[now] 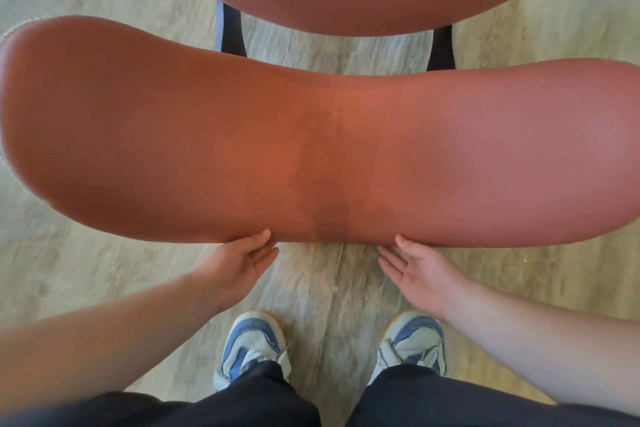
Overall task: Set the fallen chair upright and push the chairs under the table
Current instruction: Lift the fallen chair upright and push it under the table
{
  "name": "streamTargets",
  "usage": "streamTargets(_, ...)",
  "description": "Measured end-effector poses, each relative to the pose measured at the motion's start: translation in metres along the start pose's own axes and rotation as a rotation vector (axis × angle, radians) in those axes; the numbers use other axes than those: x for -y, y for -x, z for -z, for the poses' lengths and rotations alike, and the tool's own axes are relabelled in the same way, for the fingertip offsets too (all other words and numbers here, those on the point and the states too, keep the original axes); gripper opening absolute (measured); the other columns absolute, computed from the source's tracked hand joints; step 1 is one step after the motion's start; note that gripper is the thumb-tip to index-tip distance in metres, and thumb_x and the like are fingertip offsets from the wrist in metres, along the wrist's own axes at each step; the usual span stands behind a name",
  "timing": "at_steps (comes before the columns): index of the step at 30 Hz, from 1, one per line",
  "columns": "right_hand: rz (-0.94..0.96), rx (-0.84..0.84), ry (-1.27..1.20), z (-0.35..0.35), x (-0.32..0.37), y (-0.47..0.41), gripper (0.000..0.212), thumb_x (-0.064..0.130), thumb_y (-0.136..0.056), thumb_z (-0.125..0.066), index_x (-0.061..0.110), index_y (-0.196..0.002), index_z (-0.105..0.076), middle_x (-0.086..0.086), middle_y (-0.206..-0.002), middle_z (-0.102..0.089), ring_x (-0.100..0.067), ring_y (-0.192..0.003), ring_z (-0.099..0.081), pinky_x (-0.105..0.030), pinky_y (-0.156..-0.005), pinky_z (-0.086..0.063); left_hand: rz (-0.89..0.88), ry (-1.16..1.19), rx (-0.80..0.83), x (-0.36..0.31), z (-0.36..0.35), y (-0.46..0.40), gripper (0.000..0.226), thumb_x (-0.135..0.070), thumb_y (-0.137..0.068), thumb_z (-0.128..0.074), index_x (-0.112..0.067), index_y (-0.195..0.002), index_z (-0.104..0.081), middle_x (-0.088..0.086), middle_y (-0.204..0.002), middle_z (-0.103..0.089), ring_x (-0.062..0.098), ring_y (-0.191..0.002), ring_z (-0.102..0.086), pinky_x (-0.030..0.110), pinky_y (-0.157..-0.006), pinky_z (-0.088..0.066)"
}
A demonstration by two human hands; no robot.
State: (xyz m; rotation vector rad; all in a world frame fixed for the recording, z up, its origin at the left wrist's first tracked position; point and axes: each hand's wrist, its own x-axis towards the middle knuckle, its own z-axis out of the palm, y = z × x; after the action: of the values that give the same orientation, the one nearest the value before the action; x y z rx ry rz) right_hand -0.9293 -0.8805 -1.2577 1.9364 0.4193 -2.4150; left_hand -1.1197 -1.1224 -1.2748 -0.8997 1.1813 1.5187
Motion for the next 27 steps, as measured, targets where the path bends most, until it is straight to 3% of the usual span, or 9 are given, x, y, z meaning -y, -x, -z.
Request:
streamTargets(5, -0.010, 0.011, 0.017, 0.000, -0.002, 0.003, 0.032, 0.006, -0.094, -0.066, 0.008, -0.124, -0.056, -0.014, -0.140, -0.059, -0.029, -0.129, -0.057, -0.043, -0.113, -0.043, -0.023, -0.038, 0.016, -0.003, 0.002, 0.002, 0.054, -0.002, -0.070, -0.076, -0.008, -0.123, -0.066, 0.005, -0.106, -0.082, 0.019, -0.099, -0.079, 0.037, -0.085, -0.062)
streamTargets(12, 0.037, -0.010, 0.025, 0.005, 0.005, 0.002, 0.030, 0.003, -0.097, -0.063, 0.005, -0.127, -0.059, -0.016, -0.140, -0.062, -0.031, -0.131, -0.057, -0.045, -0.118, -0.040, -0.013, -0.089, 0.008, -0.005, 0.002, 0.002, 0.051, -0.003, -0.070, -0.077, -0.007, -0.120, -0.068, 0.008, -0.108, -0.080, 0.020, -0.099, -0.079, 0.034, -0.075, -0.065)
streamTargets(19, 0.088, -0.018, 0.014, 0.003, 0.007, 0.001, 0.028, -0.004, -0.094, -0.063, 0.011, -0.118, -0.064, -0.006, -0.115, -0.072, -0.023, -0.124, -0.062, -0.042, -0.116, -0.042, -0.006, -0.090, -0.036, -0.006, -0.003, 0.012, 0.042, 0.001, -0.084, -0.072, -0.006, -0.125, -0.065, 0.010, -0.118, -0.075, 0.024, -0.113, -0.071, 0.037, -0.086, -0.059)
streamTargets(23, 0.087, 0.008, -0.076, 0.002, 0.010, 0.006, 0.031, -0.007, -0.094, -0.062, 0.011, -0.119, -0.064, -0.007, -0.118, -0.072, -0.023, -0.125, -0.063, -0.042, -0.110, -0.047, -0.030, -0.114, -0.043, -0.009, -0.005, 0.019, 0.055, -0.002, -0.073, -0.077, -0.008, -0.126, -0.066, 0.009, -0.117, -0.079, 0.025, -0.113, -0.073, 0.037, -0.087, -0.060)
streamTargets(27, 0.088, -0.002, -0.064, -0.009, 0.018, 0.042, 0.027, -0.005, -0.095, -0.062, 0.010, -0.117, -0.065, -0.008, -0.117, -0.072, -0.023, -0.123, -0.065, -0.042, -0.111, -0.048, -0.046, -0.139, -0.058, -0.018, -0.016, 0.050, 0.035, 0.001, -0.092, -0.069, -0.011, -0.125, -0.065, 0.008, -0.124, -0.075, 0.025, -0.116, -0.071, 0.036, -0.089, -0.058)
